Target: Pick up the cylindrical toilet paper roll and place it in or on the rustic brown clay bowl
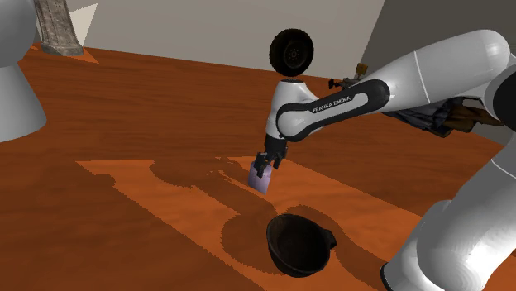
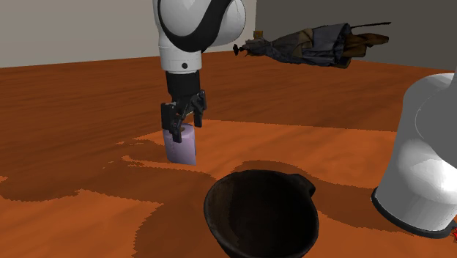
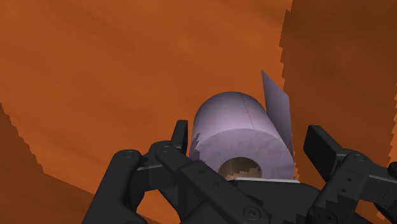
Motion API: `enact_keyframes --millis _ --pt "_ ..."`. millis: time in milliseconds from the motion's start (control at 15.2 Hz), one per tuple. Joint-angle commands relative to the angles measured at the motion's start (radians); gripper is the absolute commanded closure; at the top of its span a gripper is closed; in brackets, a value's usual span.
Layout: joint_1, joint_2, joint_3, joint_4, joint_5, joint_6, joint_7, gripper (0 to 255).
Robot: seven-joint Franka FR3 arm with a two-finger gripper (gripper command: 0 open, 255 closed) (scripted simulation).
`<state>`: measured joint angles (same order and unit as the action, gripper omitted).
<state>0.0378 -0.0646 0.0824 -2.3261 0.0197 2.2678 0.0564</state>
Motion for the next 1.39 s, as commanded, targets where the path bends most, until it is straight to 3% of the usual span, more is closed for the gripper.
enact_keyframes --millis 0,198,264,858,1320 --pt "0.000 0.002 0.000 0.000 0.000 0.002 -0.001 0" --pt "0.000 0.002 0.000 0.000 0.000 0.002 -0.001 0" --pt "0.000 0.002 0.000 0.000 0.000 0.002 -0.001 255" --pt "0.000 0.002 0.000 0.000 0.000 0.002 -0.001 255" --pt "0.000 -0.048 -0.002 0.047 0.003 -0.094 -0.003 255"
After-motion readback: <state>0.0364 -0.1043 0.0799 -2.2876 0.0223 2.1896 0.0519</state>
